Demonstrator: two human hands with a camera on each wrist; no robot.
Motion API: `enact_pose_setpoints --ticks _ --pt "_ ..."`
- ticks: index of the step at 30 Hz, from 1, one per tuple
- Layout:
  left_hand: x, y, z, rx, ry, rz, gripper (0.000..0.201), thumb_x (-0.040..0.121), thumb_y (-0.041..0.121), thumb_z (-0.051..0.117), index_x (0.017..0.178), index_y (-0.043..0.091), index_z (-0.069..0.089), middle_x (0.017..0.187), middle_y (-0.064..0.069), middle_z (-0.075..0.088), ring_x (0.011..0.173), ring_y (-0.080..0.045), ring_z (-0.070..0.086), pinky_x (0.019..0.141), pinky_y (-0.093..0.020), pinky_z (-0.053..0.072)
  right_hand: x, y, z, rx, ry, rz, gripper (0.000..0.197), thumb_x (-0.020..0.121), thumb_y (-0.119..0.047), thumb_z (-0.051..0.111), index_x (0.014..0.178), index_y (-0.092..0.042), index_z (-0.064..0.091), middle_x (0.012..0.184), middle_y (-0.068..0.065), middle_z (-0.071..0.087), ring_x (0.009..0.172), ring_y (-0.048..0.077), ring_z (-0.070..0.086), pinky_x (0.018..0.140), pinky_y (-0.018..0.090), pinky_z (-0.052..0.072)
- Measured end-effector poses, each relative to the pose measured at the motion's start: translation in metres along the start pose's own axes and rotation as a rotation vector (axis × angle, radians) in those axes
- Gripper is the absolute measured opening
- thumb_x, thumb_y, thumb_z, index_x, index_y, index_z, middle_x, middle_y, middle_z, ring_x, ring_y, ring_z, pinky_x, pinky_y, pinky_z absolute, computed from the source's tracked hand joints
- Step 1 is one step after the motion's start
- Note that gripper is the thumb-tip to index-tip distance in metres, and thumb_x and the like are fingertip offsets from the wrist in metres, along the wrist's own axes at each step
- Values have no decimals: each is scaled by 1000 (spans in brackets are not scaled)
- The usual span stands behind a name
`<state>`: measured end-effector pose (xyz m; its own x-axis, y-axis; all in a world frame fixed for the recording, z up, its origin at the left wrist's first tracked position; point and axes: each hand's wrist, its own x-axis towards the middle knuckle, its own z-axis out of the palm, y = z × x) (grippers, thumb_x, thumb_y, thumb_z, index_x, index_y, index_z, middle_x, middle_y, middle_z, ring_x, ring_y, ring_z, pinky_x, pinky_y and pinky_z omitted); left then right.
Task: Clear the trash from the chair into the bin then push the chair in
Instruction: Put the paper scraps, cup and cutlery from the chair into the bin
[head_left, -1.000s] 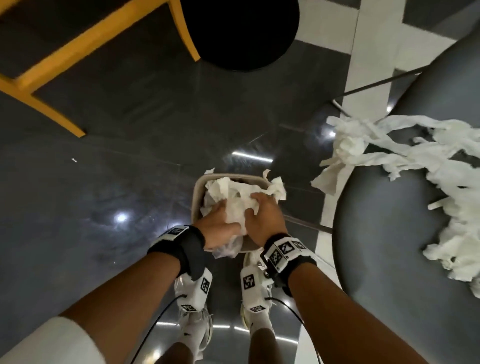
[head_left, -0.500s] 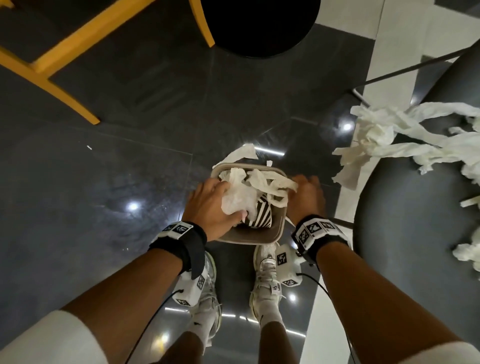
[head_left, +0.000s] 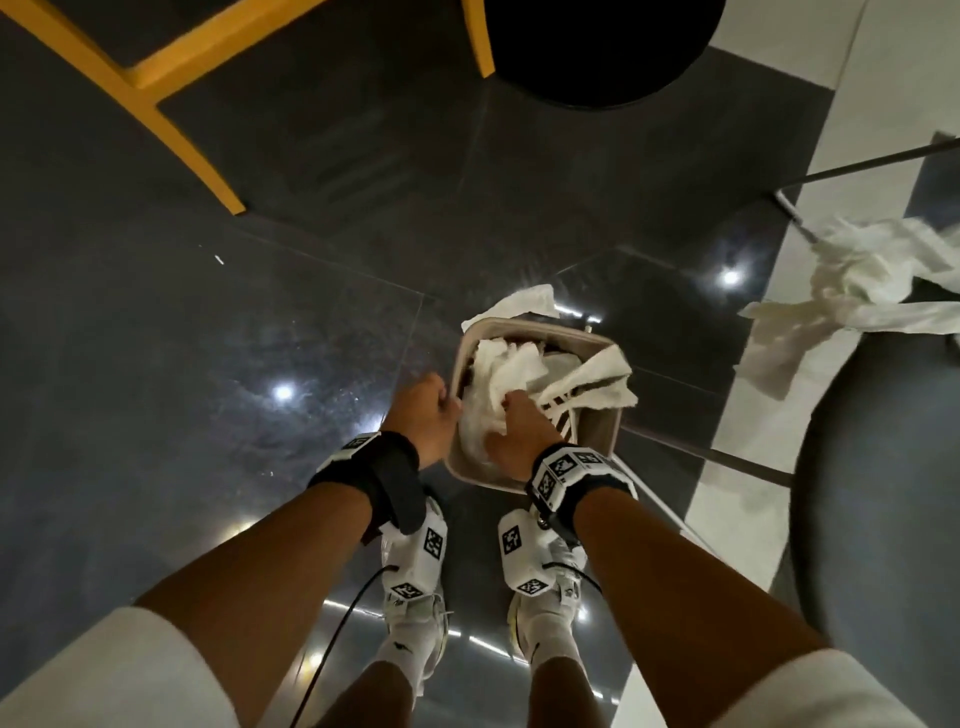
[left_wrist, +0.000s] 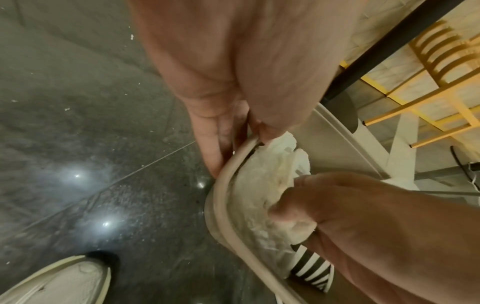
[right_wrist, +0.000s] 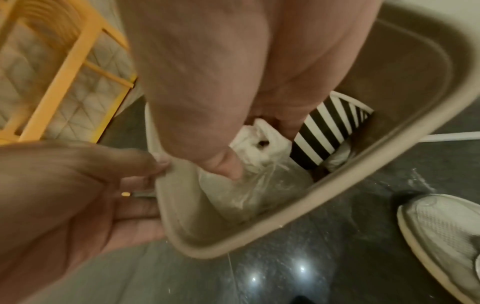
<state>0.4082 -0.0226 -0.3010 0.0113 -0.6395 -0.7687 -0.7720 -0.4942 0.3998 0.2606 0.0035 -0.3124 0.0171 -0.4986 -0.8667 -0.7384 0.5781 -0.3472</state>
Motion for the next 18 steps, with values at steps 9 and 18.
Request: enact_pose_setpoints --ticks 9,18 --pt "-14 -42 -29 -147 157 -66 15 92 19 49 79 16 42 83 -18 61 78 -35 64 71 -46 55 -35 -34 -17 -165 61 -324 61 93 -22 49 151 -17 30 151 10 41 139 28 40 116 43 35" --pt "17 -57 -61 -298 416 -97 13 93 19 51 92 7 48 84 -9 60 68 -19 58 55 -27 45 33 -5 -81 369 688 -29 23 92 -16 54 112 -12 65 113 11 69 100 25 64 88 25 45"
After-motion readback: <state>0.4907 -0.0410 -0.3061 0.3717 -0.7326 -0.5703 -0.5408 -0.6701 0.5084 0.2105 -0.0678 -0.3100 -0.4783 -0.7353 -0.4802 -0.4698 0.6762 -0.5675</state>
